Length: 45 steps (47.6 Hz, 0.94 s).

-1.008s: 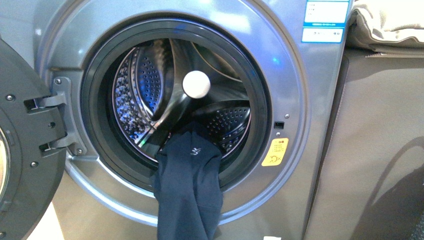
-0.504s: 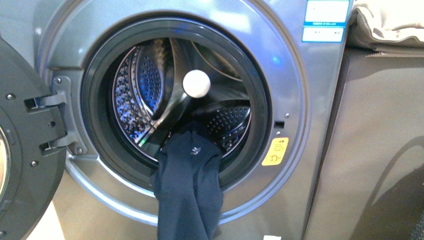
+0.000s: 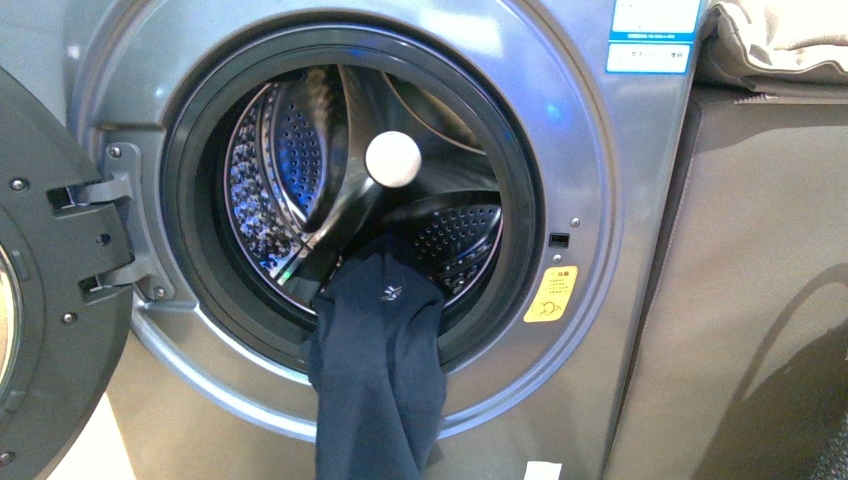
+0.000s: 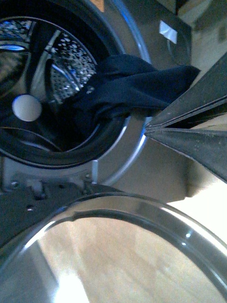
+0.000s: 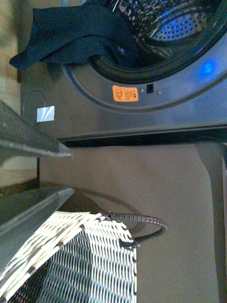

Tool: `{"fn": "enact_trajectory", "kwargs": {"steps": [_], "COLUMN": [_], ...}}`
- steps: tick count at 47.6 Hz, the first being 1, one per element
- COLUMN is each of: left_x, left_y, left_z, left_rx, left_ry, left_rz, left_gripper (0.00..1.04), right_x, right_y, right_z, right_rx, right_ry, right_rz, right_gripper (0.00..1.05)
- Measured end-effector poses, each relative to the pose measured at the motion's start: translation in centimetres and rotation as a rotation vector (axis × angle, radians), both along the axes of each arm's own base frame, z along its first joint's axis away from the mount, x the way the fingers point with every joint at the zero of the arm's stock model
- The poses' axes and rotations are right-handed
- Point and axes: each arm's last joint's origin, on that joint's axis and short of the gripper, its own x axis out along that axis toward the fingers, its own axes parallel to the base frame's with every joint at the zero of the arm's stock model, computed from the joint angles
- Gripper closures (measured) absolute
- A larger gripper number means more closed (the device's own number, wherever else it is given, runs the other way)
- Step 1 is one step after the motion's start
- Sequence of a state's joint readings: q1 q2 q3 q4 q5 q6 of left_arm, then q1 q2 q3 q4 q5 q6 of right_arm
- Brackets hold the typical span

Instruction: Put clothes into washing machine

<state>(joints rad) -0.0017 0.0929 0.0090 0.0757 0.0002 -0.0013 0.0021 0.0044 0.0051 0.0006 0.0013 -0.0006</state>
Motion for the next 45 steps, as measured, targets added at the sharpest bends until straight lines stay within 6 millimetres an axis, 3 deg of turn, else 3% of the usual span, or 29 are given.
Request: {"fn": "enact_trajectory", "kwargs": {"steps": [10, 15, 17, 41, 45], "left_x": [-0.56, -0.56, -0.56, -0.56, -0.56], "left_y": [0.00, 0.00, 0.00, 0.00, 0.00], "left_z": [0.00, -0.01, -0.01, -0.01, -0.01], "left_rx": [0.000, 0.000, 0.000, 0.000, 0.000], "left_ry": [-0.015, -0.014, -0.014, -0.014, -0.014], "left_rz": [0.000, 0.000, 0.000, 0.000, 0.000], "left_gripper": [1.01, 1.01, 0.95, 0.05, 0.06], "right_x": [0.00, 0.00, 0.00, 0.00, 0.00], "right_y": [0.00, 0.00, 0.00, 0.00, 0.00], "right_z": [0.00, 0.00, 0.00, 0.00, 0.00], "right_rx": [0.000, 0.000, 0.000, 0.000, 0.000], "right_ry": [0.000, 0.000, 0.000, 0.000, 0.000], "right_rz": [0.000, 0.000, 0.000, 0.000, 0.000], "right_gripper": [0.33, 0.14, 0.07, 0.08, 0.08]}}
